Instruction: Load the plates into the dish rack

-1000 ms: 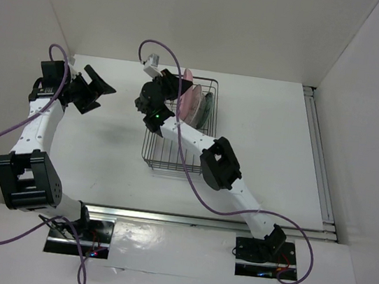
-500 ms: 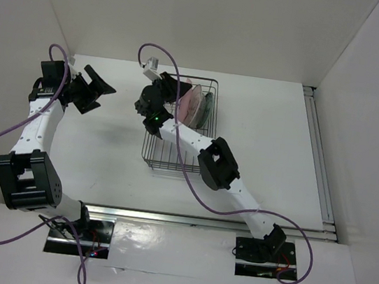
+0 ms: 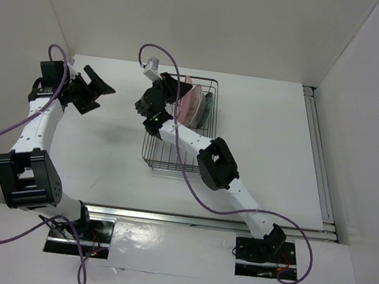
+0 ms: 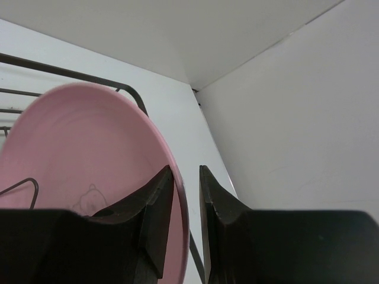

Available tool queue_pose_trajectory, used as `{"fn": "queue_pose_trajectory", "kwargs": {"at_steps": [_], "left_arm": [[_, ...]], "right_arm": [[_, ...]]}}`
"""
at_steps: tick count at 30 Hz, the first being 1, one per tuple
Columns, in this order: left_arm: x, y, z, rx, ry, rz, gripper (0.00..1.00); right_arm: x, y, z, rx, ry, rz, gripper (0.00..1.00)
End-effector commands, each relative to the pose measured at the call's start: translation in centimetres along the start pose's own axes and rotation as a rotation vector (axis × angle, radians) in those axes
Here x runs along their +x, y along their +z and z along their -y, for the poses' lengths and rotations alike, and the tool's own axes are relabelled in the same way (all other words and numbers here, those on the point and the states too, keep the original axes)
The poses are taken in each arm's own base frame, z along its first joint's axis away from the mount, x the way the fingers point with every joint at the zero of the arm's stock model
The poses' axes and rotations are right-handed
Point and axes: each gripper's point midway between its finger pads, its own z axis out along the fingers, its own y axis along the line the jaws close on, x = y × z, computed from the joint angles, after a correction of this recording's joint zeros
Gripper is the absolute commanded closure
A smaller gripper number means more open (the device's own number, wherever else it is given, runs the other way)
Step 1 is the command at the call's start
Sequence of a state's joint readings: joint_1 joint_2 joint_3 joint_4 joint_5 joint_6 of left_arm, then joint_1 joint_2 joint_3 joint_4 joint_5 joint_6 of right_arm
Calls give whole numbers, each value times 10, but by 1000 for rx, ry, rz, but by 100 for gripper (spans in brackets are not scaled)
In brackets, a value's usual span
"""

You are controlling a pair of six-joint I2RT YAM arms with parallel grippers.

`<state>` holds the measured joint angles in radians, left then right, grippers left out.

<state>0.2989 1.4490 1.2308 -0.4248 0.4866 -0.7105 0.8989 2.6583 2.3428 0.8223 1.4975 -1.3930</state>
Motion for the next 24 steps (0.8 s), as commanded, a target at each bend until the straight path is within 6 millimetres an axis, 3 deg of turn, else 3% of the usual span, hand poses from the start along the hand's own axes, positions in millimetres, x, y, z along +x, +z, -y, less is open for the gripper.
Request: {"fn": "queue_pose_trajectory", "kwargs": {"at_steps": [1,13,16,20,24], "left_arm": [[-13,-6,13,40,32,27,0],[-13,-6,13,40,32,27,0],[-13,-6,13,40,32,27,0],[-13,-6,13,40,32,27,0],[-12,-6,14,47,32,21,0]], "right_arm": [[26,-11,11,26,93,-160,69],[37,-11,-5,21,66,-161,69],[38,-11,-5,21,57,-161,63],[38,-11,-5,21,57,-161,45],[38,-11,-5,21,57,-161,36]]}}
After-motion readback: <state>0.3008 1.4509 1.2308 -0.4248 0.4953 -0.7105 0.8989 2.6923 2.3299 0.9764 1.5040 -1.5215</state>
